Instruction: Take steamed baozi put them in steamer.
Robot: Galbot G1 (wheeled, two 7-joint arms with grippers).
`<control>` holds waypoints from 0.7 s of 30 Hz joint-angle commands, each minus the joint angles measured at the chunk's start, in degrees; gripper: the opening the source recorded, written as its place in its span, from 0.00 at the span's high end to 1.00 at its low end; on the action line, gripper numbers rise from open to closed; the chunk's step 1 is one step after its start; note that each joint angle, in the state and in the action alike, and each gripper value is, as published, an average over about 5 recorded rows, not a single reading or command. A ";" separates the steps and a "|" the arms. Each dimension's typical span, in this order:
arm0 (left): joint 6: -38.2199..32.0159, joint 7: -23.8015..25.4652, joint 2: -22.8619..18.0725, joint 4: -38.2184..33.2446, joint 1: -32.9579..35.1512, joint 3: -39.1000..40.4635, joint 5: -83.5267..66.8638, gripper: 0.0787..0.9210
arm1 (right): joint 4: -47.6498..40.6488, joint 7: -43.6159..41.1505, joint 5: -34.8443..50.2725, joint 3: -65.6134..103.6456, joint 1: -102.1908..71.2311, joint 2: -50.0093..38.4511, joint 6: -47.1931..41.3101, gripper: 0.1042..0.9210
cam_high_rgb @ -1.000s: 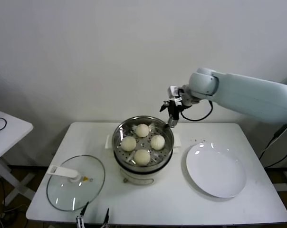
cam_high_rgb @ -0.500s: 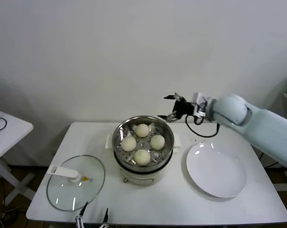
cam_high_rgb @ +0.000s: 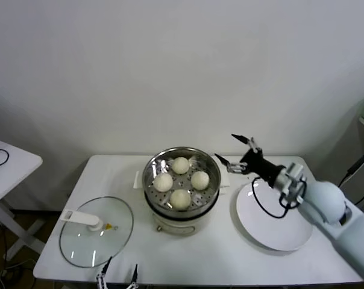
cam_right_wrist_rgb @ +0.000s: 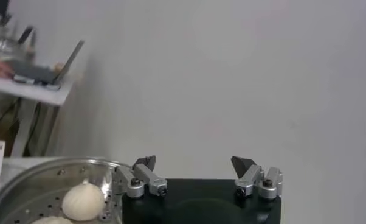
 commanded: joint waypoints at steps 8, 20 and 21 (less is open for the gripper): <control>1.21 -0.07 -1.86 -1.81 -0.08 0.94 -3.87 0.12 | 2.36 -0.97 -2.62 26.02 -51.24 26.27 31.24 0.12; 1.35 -0.06 -1.79 -2.44 0.06 0.98 -5.04 0.12 | -4.61 -0.97 -1.88 22.75 -52.05 32.59 38.45 0.12; 1.35 -0.06 -1.77 -2.45 0.06 0.98 -5.07 0.12 | -4.91 -0.88 -1.83 22.68 -51.93 32.65 38.49 0.12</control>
